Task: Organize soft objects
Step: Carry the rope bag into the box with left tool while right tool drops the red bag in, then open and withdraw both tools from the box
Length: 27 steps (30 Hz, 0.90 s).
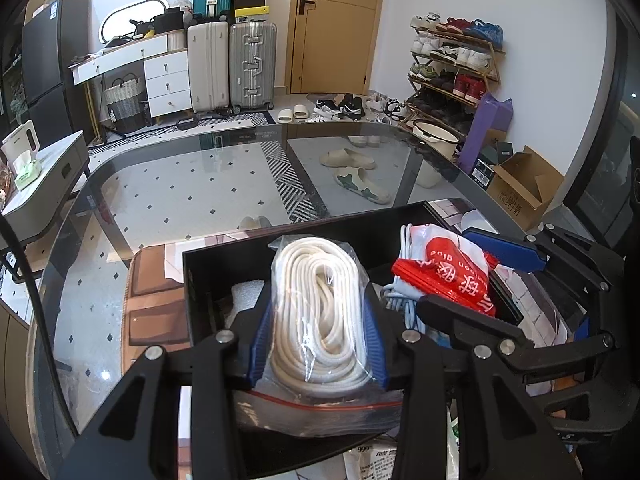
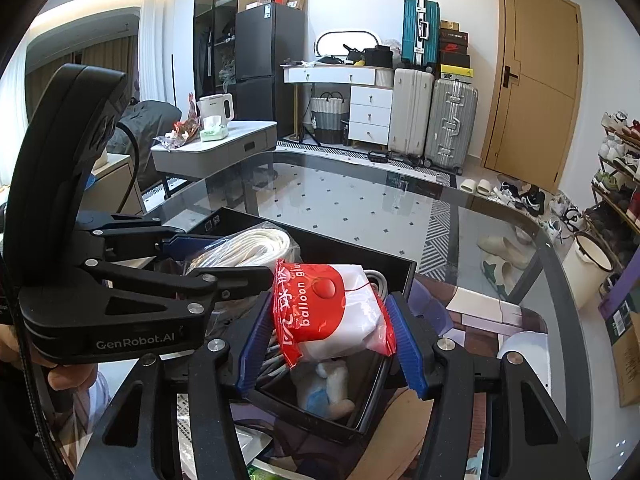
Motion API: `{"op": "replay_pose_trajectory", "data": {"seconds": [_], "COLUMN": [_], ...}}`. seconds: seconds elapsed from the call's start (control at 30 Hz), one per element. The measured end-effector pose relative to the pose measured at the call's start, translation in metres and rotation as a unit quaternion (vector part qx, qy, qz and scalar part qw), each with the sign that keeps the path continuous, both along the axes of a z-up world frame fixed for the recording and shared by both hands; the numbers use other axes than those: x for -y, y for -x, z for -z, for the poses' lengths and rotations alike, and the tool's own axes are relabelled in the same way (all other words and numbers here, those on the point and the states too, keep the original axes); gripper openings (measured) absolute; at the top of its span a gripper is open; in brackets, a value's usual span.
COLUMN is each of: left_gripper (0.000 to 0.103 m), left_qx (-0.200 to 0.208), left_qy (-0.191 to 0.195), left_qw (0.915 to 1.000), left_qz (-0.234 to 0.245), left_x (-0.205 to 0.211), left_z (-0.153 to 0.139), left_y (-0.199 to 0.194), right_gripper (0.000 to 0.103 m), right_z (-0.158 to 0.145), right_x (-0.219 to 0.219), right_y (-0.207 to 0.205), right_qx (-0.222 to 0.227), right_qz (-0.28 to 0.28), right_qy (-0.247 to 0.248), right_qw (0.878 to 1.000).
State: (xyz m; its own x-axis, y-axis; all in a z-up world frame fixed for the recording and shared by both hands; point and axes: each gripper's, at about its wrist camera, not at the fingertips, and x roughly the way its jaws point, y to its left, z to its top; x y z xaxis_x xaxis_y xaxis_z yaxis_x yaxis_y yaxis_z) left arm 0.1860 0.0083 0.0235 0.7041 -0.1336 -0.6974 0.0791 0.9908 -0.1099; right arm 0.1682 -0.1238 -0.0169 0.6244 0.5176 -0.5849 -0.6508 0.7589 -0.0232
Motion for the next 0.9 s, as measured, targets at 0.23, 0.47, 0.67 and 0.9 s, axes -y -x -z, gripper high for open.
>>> {"op": "replay_pose_trajectory", "data": {"seconds": [0.23, 0.47, 0.67, 0.9], "left_gripper": [0.042, 0.068, 0.089, 0.103], "left_qx": [-0.002, 0.018, 0.044, 0.068], "left_qy": [-0.003, -0.008, 0.009, 0.015], "left_qw": [1.0, 0.9998, 0.999, 0.9968], "left_qz": [0.0, -0.01, -0.008, -0.04], "left_x": [0.001, -0.004, -0.006, -0.018], "left_z": [0.002, -0.009, -0.017, -0.024], "left_y": [0.002, 0.018, 0.042, 0.067], "right_gripper": [0.064, 0.092, 0.1, 0.102], "right_z": [0.001, -0.006, -0.01, -0.007], "right_x": [-0.001, 0.015, 0.028, 0.038], "right_y": [0.0, 0.008, 0.017, 0.03], "right_qx": [-0.004, 0.018, 0.004, -0.015], "right_qz": [-0.007, 0.011, 0.019, 0.026], "right_qy": [-0.002, -0.022, -0.038, -0.036], "right_qw": [1.0, 1.0, 0.999, 0.999]}}
